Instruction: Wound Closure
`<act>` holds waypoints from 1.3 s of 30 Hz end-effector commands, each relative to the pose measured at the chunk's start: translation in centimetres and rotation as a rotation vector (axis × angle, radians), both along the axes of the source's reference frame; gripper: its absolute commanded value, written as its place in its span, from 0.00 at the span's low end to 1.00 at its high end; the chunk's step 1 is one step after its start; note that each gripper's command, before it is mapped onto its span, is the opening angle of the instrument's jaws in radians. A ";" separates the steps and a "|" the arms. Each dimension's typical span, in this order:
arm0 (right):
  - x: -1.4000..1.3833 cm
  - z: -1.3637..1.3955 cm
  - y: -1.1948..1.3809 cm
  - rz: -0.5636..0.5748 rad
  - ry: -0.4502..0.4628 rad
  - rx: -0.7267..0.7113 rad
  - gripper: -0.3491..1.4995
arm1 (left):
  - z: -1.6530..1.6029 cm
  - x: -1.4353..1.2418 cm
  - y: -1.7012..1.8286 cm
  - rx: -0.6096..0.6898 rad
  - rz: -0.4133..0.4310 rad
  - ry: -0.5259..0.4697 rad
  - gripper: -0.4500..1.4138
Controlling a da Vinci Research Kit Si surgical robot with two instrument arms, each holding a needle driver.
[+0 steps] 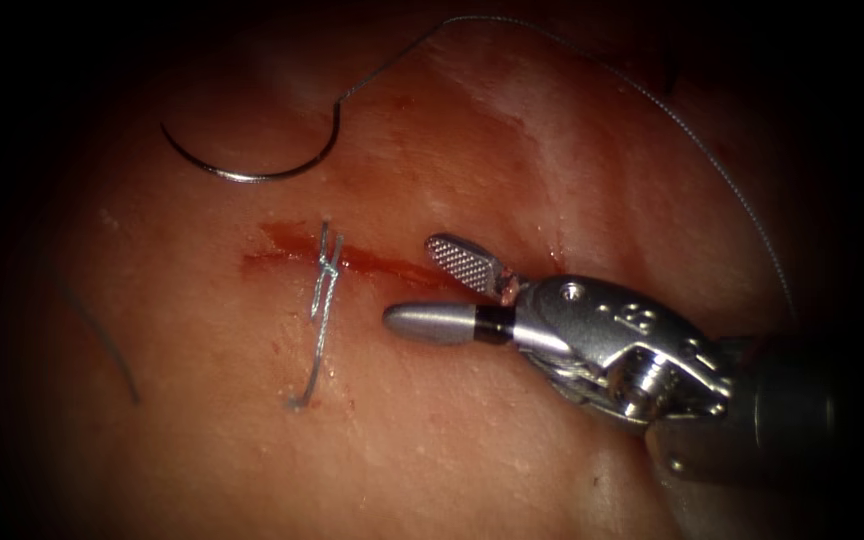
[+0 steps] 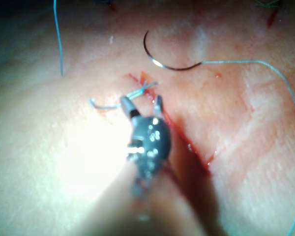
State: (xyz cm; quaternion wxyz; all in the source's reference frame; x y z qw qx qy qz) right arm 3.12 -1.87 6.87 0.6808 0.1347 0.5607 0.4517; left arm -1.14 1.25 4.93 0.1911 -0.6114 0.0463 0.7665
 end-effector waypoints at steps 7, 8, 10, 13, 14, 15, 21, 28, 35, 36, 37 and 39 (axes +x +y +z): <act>0.15 0.09 -0.09 0.003 -0.002 -0.004 0.97 | 0.55 -0.27 -0.52 0.117 0.103 -0.079 0.84; 0.16 0.10 -0.09 0.003 -0.002 -0.005 0.97 | 0.65 -0.33 -0.60 0.129 0.120 -0.078 0.88; 0.18 0.10 -0.10 0.006 -0.004 -0.006 0.97 | 0.88 -0.51 -0.81 0.159 0.178 -0.078 0.90; 0.21 0.11 -0.13 0.000 -0.001 -0.007 0.97 | 1.28 -0.88 -1.12 0.225 0.245 -0.084 0.91; 0.21 0.11 -0.13 0.000 -0.001 -0.007 0.97 | 1.28 -0.88 -1.12 0.225 0.245 -0.084 0.91; 0.22 0.12 -0.15 -0.005 0.002 -0.008 0.97 | 1.44 -1.06 -1.22 0.241 0.268 -0.105 0.91; 0.25 0.13 -0.19 -0.016 0.007 -0.010 0.97 | 1.61 -1.37 -1.25 0.290 0.306 -0.148 0.88; 0.29 0.12 -0.22 -0.026 0.013 -0.009 0.97 | 1.65 -1.50 -1.30 0.301 0.297 -0.153 0.83; 0.27 0.11 -0.22 -0.028 0.014 -0.009 0.97 | 1.81 -1.30 -1.76 0.273 0.331 -0.133 0.70; 0.26 0.11 -0.22 -0.028 0.014 -0.009 0.97 | 1.80 -1.22 -1.90 0.271 0.349 -0.116 0.70; 0.26 0.11 -0.22 -0.028 0.014 -0.009 0.97 | 1.80 -1.22 -1.90 0.271 0.349 -0.116 0.70; 0.26 0.11 -0.22 -0.028 0.014 -0.009 0.97 | 1.75 -1.13 -1.96 0.282 0.349 -0.081 0.70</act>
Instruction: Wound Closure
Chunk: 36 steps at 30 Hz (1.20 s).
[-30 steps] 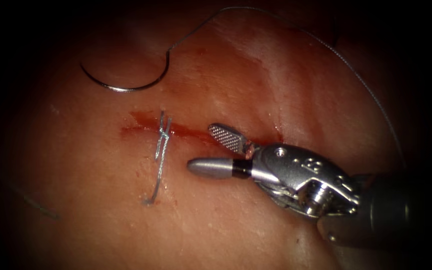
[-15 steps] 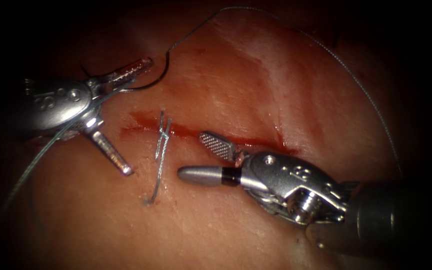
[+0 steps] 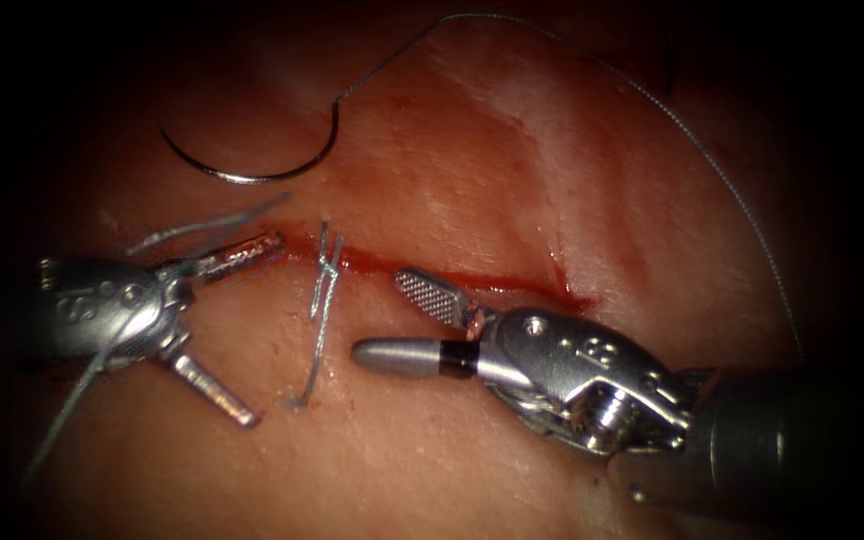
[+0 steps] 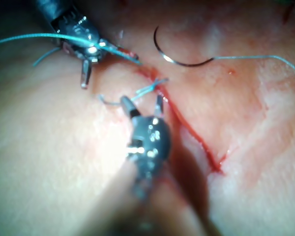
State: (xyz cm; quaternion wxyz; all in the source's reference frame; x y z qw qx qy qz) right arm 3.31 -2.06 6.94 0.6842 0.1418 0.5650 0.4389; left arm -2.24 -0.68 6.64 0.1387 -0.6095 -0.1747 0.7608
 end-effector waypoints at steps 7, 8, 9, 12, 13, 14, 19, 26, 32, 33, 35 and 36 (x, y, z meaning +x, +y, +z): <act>0.08 0.03 -0.05 -0.004 0.004 0.000 0.97 | -0.20 0.43 0.10 -0.021 -0.008 0.164 0.82; 0.08 0.03 -0.05 -0.004 0.004 0.000 0.97 | -0.20 0.43 0.10 -0.021 -0.008 0.164 0.82; 0.08 0.03 -0.05 -0.004 0.004 0.000 0.97 | -0.22 0.51 0.13 -0.022 -0.007 0.200 0.82; 0.09 0.03 -0.06 -0.008 0.006 0.000 0.97 | -0.26 0.83 0.28 -0.017 -0.026 0.302 0.75; 0.09 0.03 -0.07 -0.010 0.007 0.001 0.97 | -0.24 0.85 0.27 -0.013 -0.029 0.307 0.74; 0.09 0.03 -0.07 -0.010 0.007 0.001 0.97 | -0.21 0.84 0.25 -0.012 -0.023 0.303 0.73; 0.10 0.03 -0.07 -0.015 0.010 0.001 0.97 | -0.06 0.50 -0.03 0.003 0.025 0.265 0.72; 0.09 0.02 -0.08 -0.017 0.011 0.001 0.96 | 0.02 -0.03 -0.24 0.001 0.064 0.240 0.63; 0.06 0.00 -0.08 -0.018 0.012 0.002 0.95 | 0.07 -0.22 -0.24 -0.041 0.042 0.227 0.42; 0.06 0.00 -0.08 -0.018 0.012 0.002 0.94 | 0.09 -0.23 -0.27 -0.045 0.034 0.222 0.39; 0.05 0.01 -0.08 -0.018 0.012 0.002 0.94 | 0.09 -0.24 -0.28 -0.047 0.028 0.216 0.34; 0.05 0.01 -0.08 -0.018 0.012 0.002 0.94 | 0.09 -0.24 -0.28 -0.047 0.028 0.216 0.34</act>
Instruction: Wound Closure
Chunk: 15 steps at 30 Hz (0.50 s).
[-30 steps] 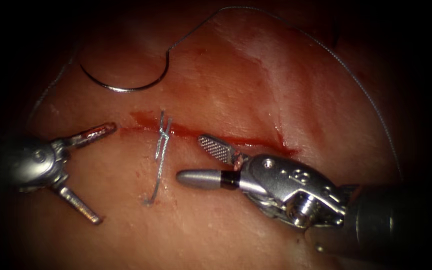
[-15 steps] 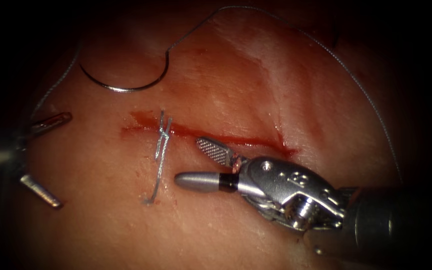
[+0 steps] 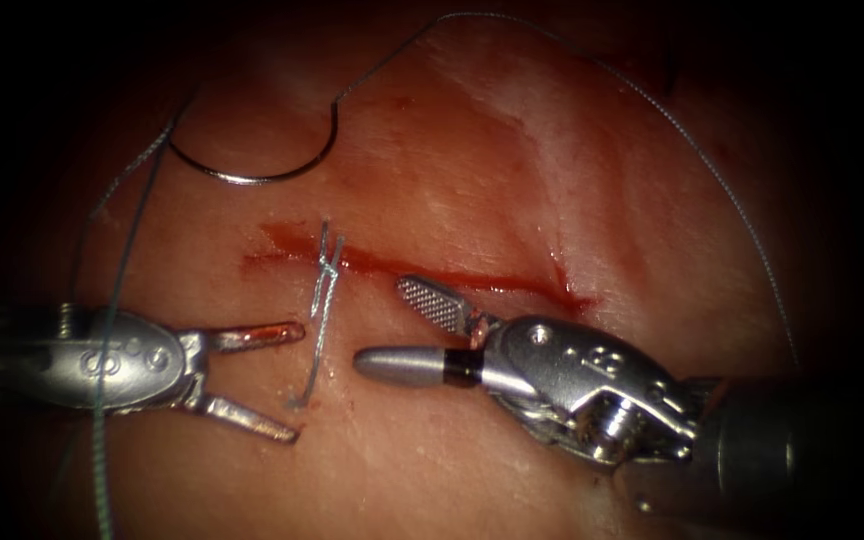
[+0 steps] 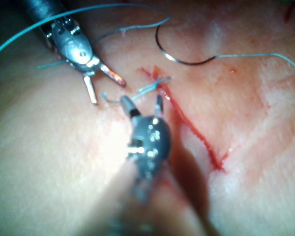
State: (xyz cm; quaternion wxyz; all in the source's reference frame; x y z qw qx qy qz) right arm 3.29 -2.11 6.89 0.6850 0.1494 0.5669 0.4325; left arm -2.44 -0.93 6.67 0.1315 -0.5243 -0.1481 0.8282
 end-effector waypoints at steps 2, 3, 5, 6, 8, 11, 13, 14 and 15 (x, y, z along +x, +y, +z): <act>0.07 0.05 -0.03 0.000 0.002 0.001 0.94 | 0.07 -0.05 -0.05 0.000 -0.002 -0.006 0.30; 0.07 0.05 -0.03 -0.001 0.002 0.001 0.94 | 0.08 -0.05 -0.05 -0.004 -0.009 -0.005 0.26; 0.07 0.05 -0.03 -0.001 0.002 0.001 0.94 | 0.08 -0.05 -0.05 -0.009 -0.006 -0.006 0.25; 0.07 0.05 -0.03 -0.001 0.002 0.001 0.94 | 0.08 -0.06 -0.05 -0.010 -0.008 -0.008 0.25; 0.07 0.05 -0.03 -0.001 0.002 0.001 0.94 | 0.08 -0.06 -0.05 -0.016 -0.009 -0.013 0.20; 0.07 0.05 -0.03 -0.001 0.002 0.001 0.94 | 0.08 -0.07 -0.05 -0.022 -0.009 -0.016 0.14; 0.07 0.05 -0.03 -0.001 0.002 0.001 0.94 | 0.07 -0.07 -0.05 -0.034 -0.011 -0.026 0.01; 0.07 0.05 -0.03 -0.001 0.002 0.001 0.94 | 0.07 -0.07 -0.05 -0.040 -0.010 -0.029 0.00; 0.06 0.05 -0.03 -0.001 0.002 0.001 0.94 | 0.04 -0.07 -0.05 -0.046 -0.015 -0.036 0.00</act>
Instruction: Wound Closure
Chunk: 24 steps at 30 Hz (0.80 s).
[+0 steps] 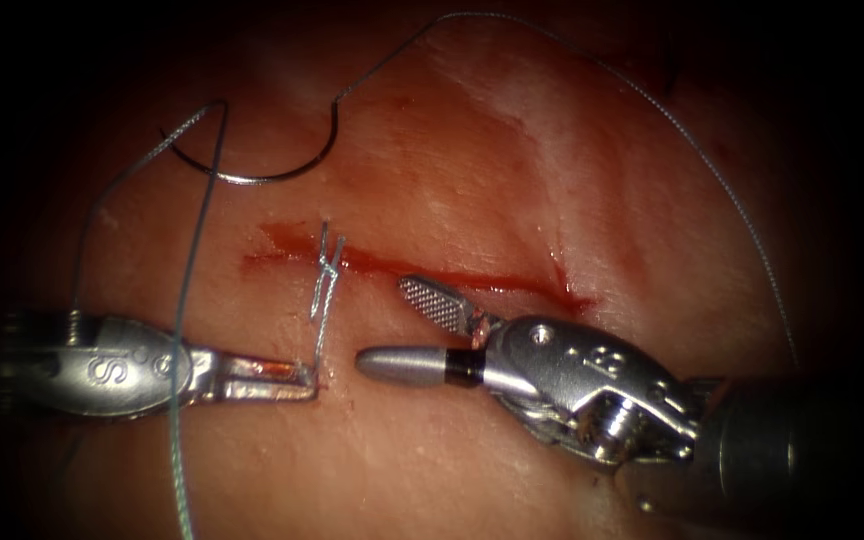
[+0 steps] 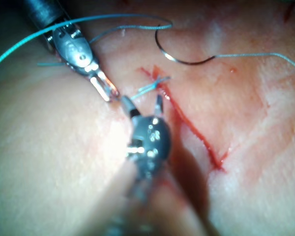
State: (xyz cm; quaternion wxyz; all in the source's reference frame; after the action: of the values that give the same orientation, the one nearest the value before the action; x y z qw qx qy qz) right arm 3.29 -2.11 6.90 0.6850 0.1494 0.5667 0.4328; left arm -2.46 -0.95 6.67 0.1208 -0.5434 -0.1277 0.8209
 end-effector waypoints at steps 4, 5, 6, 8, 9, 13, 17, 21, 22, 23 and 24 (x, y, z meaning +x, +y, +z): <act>0.07 0.06 -0.03 -0.002 0.003 0.000 0.94 | -0.02 -0.03 0.00 -0.021 -0.027 0.003 0.00; 0.07 0.06 -0.03 -0.002 0.002 0.000 0.94 | -0.04 -0.02 0.01 -0.023 -0.035 0.005 0.00; 0.07 0.06 -0.03 -0.002 0.002 0.000 0.94 | -0.04 -0.02 0.01 -0.023 -0.035 0.005 0.00; 0.07 0.06 -0.03 -0.010 0.010 0.006 0.94 | -0.08 0.02 0.07 -0.024 -0.051 0.008 0.00; 0.08 0.06 -0.03 -0.040 0.012 -0.017 0.94 | -0.11 0.07 0.14 -0.024 -0.070 0.017 0.00; 0.09 0.05 -0.02 -0.131 -0.015 -0.082 0.92 | -0.12 0.13 0.24 -0.022 -0.085 0.020 0.00; 0.19 0.06 0.02 -0.292 -0.092 -0.252 0.89 | -0.04 0.18 0.39 -0.022 -0.107 0.021 0.00; 0.33 0.06 0.07 -0.349 -0.111 -0.322 0.90 | 0.00 0.17 0.54 -0.020 -0.124 0.003 0.00; 0.37 0.06 0.09 -0.352 -0.116 -0.336 0.90 | 0.01 0.16 0.58 -0.019 -0.128 -0.001 0.00; 0.40 0.06 0.10 -0.350 -0.122 -0.344 0.90 | 0.01 0.16 0.62 -0.018 -0.133 -0.006 0.00; 0.43 0.05 0.12 -0.350 -0.128 -0.356 0.90 | 0.00 0.16 0.67 -0.016 -0.139 -0.013 0.00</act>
State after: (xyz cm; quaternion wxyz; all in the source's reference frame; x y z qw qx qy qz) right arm 3.60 -2.00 6.91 0.8000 0.0972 0.5527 0.2123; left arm -2.26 -0.26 6.62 0.1713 -0.5559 -0.0832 0.8091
